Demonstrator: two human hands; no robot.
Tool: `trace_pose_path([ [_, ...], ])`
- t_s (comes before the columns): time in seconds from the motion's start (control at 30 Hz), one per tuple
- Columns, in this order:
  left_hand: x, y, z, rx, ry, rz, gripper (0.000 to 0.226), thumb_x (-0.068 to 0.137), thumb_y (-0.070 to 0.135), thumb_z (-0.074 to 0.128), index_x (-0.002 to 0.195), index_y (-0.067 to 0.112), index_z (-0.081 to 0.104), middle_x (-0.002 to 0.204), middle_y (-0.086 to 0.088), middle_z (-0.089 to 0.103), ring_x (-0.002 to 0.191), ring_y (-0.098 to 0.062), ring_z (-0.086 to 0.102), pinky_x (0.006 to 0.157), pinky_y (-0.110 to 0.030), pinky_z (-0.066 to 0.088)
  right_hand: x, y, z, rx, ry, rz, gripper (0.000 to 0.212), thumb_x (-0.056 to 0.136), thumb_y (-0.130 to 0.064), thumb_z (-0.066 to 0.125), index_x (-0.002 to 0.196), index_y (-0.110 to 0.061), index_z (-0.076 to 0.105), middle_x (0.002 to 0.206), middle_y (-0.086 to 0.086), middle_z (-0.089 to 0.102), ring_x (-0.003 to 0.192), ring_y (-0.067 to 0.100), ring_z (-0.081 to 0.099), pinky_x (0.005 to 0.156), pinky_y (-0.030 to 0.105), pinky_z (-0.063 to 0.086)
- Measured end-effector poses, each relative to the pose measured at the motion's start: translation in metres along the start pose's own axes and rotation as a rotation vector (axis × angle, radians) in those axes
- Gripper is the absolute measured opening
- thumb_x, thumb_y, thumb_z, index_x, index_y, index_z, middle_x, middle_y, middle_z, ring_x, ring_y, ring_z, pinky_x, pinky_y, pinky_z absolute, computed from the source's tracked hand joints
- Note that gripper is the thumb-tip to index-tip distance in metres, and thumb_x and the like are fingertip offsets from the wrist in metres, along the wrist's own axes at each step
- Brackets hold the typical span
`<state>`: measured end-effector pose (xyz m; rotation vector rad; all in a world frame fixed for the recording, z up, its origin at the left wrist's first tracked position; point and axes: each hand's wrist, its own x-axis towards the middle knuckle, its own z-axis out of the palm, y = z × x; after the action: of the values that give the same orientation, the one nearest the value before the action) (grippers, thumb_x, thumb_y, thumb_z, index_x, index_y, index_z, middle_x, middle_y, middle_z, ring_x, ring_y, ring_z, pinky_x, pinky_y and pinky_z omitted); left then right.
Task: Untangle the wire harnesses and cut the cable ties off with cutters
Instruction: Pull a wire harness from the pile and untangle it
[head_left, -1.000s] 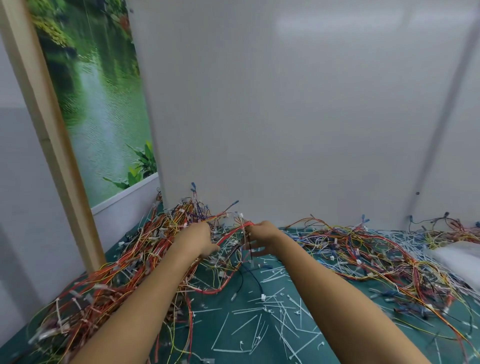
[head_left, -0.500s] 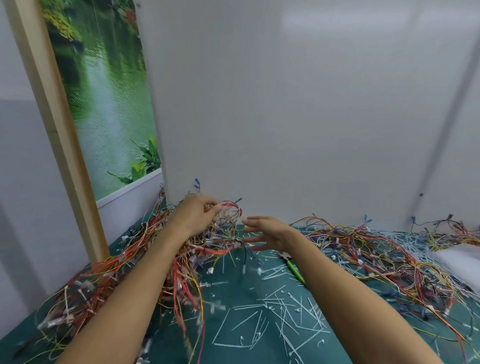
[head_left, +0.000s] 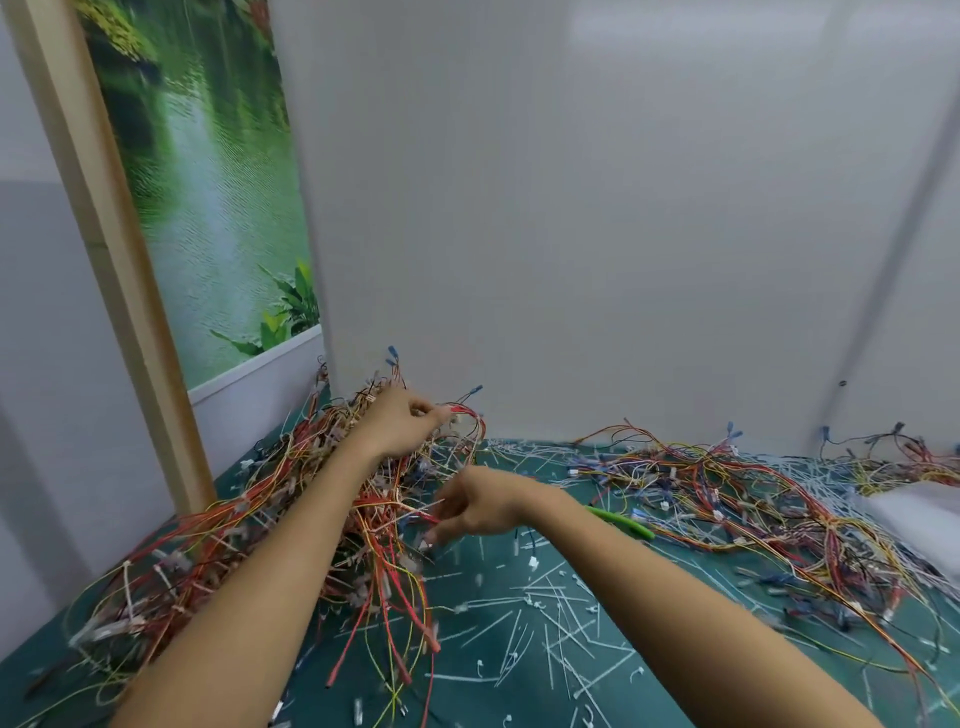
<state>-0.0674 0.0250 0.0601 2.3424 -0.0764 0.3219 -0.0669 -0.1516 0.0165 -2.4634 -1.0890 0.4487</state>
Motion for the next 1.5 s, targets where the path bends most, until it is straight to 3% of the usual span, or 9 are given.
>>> trace_pose_path([
  [0.1, -0.001, -0.015, -0.008, 0.1, -0.071, -0.035, 0.027, 0.096, 0.048, 0.062, 0.108, 0.028, 0.075, 0.094, 0.008, 0.074, 0.059, -0.006, 0.062, 0.068, -0.03, 0.054, -0.007, -0.001, -0.007, -0.056, 0.157, -0.101, 0.025, 0.1, -0.035, 0.065, 0.11, -0.015, 0.077, 0.092, 0.001, 0.077, 0.061, -0.007, 0.06, 0.059, 0.018, 0.047],
  [0.37, 0.011, -0.056, -0.036, 0.22, -0.079, -0.124, 0.026, 0.095, 0.049, 0.064, 0.098, 0.027, 0.079, 0.086, -0.004, 0.075, 0.073, -0.021, 0.064, 0.073, -0.033, 0.051, -0.027, -0.003, -0.058, -0.123, 0.664, -0.264, 0.02, 0.102, -0.022, 0.062, 0.113, -0.012, 0.076, 0.091, -0.004, 0.075, 0.075, 0.01, 0.067, 0.075, 0.027, 0.056],
  [0.57, 0.013, -0.07, -0.045, 0.181, 0.077, -0.174, 0.021, 0.098, 0.034, 0.065, 0.096, 0.017, 0.078, 0.107, -0.005, 0.073, 0.086, -0.021, 0.062, 0.082, -0.03, 0.045, -0.052, 0.004, -0.107, 0.714, 1.241, -0.227, 0.021, 0.107, -0.014, 0.05, 0.095, -0.014, 0.068, 0.065, -0.004, 0.064, 0.063, 0.014, 0.068, 0.057, 0.034, 0.059],
  [0.9, 0.009, -0.066, -0.049, 0.077, 0.104, -0.195, 0.035, 0.095, 0.042, 0.067, 0.109, 0.011, 0.077, 0.134, -0.015, 0.063, 0.109, -0.028, 0.06, 0.099, -0.038, 0.044, -0.097, 0.038, -0.144, 1.31, 1.312, -0.247, 0.028, 0.112, -0.025, 0.039, 0.094, -0.012, 0.057, 0.072, 0.006, 0.068, 0.078, 0.024, 0.073, 0.071, 0.039, 0.061],
  [1.07, 0.01, -0.073, -0.055, 0.078, 0.351, -0.291, 0.029, 0.091, 0.038, 0.074, 0.096, 0.009, 0.078, 0.11, -0.015, 0.075, 0.068, -0.013, 0.057, 0.074, -0.031, 0.05, -0.111, 0.062, -0.135, 1.696, 1.342, -0.291, 0.025, 0.112, -0.019, 0.03, 0.1, -0.011, 0.051, 0.071, 0.004, 0.065, 0.078, 0.023, 0.071, 0.072, 0.034, 0.06],
  [1.2, -0.004, -0.079, -0.065, 0.204, 0.461, -0.424, 0.036, 0.092, 0.047, 0.069, 0.098, 0.014, 0.08, 0.082, -0.01, 0.074, 0.069, -0.026, 0.063, 0.075, -0.039, 0.056, -0.132, 0.092, -0.132, 1.946, 1.393, -0.331, 0.024, 0.109, -0.006, 0.027, 0.098, -0.013, 0.048, 0.088, 0.006, 0.062, 0.08, 0.019, 0.068, 0.076, 0.03, 0.059],
  [1.3, -0.014, -0.064, -0.051, 0.315, 0.437, -0.326, 0.029, 0.093, 0.043, 0.07, 0.104, 0.016, 0.077, 0.079, -0.004, 0.071, 0.07, -0.023, 0.065, 0.066, -0.035, 0.053, -0.135, 0.103, -0.126, 1.99, 1.313, -0.27, 0.022, 0.108, -0.005, 0.03, 0.1, -0.013, 0.049, 0.092, 0.005, 0.065, 0.082, 0.018, 0.068, 0.076, 0.028, 0.062],
  [1.4, -0.019, -0.031, -0.028, 0.449, 0.529, -0.142, 0.026, 0.094, 0.034, 0.068, 0.112, 0.017, 0.073, 0.11, -0.014, 0.067, 0.098, -0.033, 0.062, 0.087, -0.045, 0.054, -0.128, 0.101, -0.123, 2.021, 1.261, -0.305, 0.017, 0.108, -0.005, 0.036, 0.103, -0.011, 0.05, 0.096, 0.007, 0.067, 0.088, 0.02, 0.069, 0.075, 0.03, 0.063],
  [1.5, -0.025, 0.012, -0.003, 0.189, 0.32, 0.05, 0.02, 0.098, 0.034, 0.062, 0.102, 0.02, 0.076, 0.092, 0.0, 0.073, 0.076, -0.011, 0.063, 0.068, -0.024, 0.049, -0.12, 0.092, -0.124, 2.07, 1.216, -0.366, 0.014, 0.107, -0.006, 0.039, 0.108, -0.01, 0.053, 0.103, 0.011, 0.069, 0.093, 0.023, 0.071, 0.081, 0.032, 0.063],
])
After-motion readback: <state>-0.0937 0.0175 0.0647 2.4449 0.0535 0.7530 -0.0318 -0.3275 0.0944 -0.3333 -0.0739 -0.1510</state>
